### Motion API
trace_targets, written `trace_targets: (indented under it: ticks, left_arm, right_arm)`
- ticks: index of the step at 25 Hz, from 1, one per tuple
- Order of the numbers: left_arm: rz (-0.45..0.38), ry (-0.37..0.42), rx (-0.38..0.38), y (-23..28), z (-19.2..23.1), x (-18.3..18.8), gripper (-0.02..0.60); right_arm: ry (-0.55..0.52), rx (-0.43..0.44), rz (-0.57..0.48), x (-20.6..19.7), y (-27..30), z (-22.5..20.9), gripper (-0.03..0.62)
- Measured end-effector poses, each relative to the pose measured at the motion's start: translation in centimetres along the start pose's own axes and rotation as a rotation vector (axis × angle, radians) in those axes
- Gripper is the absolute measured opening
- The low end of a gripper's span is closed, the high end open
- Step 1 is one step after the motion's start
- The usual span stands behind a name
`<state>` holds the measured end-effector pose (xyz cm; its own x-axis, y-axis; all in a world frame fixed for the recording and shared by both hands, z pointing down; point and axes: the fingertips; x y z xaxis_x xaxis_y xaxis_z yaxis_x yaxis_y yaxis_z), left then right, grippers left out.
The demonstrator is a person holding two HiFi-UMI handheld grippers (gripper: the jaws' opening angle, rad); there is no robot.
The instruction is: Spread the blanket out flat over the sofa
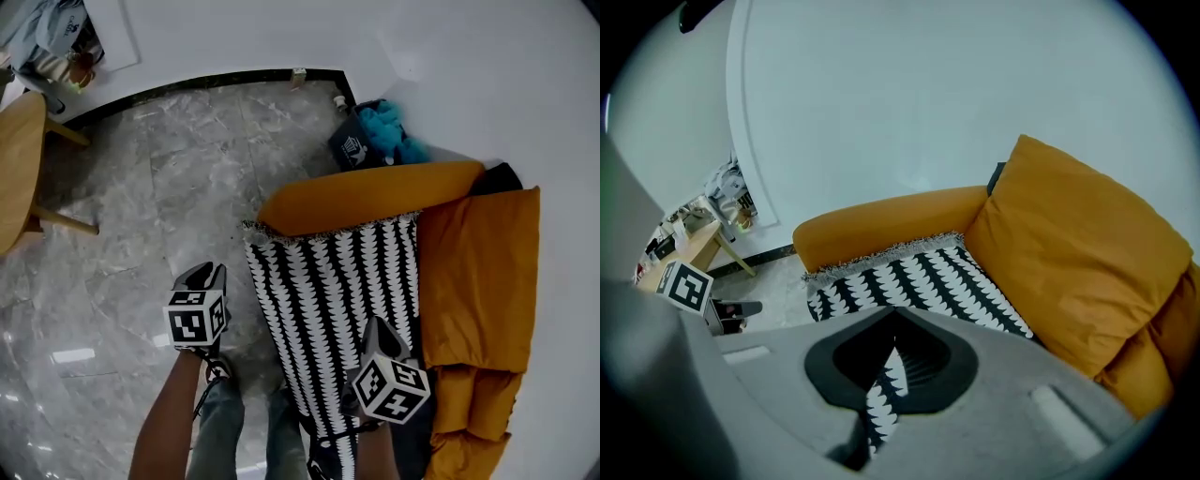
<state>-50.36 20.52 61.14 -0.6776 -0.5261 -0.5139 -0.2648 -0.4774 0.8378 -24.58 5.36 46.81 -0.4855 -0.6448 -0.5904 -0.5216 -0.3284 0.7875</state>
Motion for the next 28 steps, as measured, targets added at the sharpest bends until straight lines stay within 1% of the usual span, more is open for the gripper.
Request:
trace_targets:
  ticks: [4, 8, 13, 16, 18, 20, 22, 26, 28]
  left_arm:
    - [-0.036, -0.014, -0.001, -1.5, 0.4, 1.1, 0.083]
    - [-0.066, -0.010, 0.028, -3.7, 0.1, 2.3, 0.083]
    - [-0.106, 0.042, 0.043, -8.6, -1.2, 3.7, 0.080]
    - [-0.150, 0.086, 0.043, -12.5, -1.7, 5.3, 0.075]
    - [-0.159, 0.094, 0.040, -15.8, -2.2, 5.5, 0.075]
    - [-0.167, 0.085, 0.043, -19.0, -2.7, 5.9, 0.075]
    - [-0.190, 0.066, 0.050, -21.8, -3.4, 7.2, 0.073]
    - [-0.261, 0.021, 0.050, -28.4, -5.8, 9.7, 0.063]
    - [-0.301, 0.011, 0.052, -31.9, -7.0, 10.7, 0.058]
  right_arm:
    - [-0.014, 0.004, 0.001, -0.1, -0.4, 0.6, 0.005]
    - [-0.024, 0.013, -0.004, 0.0, -1.3, 0.9, 0.005]
    - [-0.031, 0.027, -0.030, 1.2, -3.3, 1.3, 0.005]
    - [-0.029, 0.045, -0.067, 2.3, -4.1, 1.8, 0.005]
    - [-0.019, 0.050, -0.075, 2.7, -5.9, 2.0, 0.005]
    - [-0.007, 0.059, -0.087, 3.3, -7.9, 2.1, 0.005]
    - [-0.006, 0.080, -0.110, 4.7, -9.5, 2.3, 0.005]
    - [-0.055, 0.111, -0.145, 7.5, -14.2, 2.3, 0.005]
    - [-0.082, 0.132, -0.169, 8.8, -17.0, 2.4, 0.005]
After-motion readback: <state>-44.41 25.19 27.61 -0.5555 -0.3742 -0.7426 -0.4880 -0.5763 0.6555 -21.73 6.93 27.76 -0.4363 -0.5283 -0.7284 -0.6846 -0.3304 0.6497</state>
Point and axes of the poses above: the fingertips, and each gripper's own axes: y forward along the fingers, z to its left, x out of its top, and after that the axes turned 13 degrees about x, right-handed
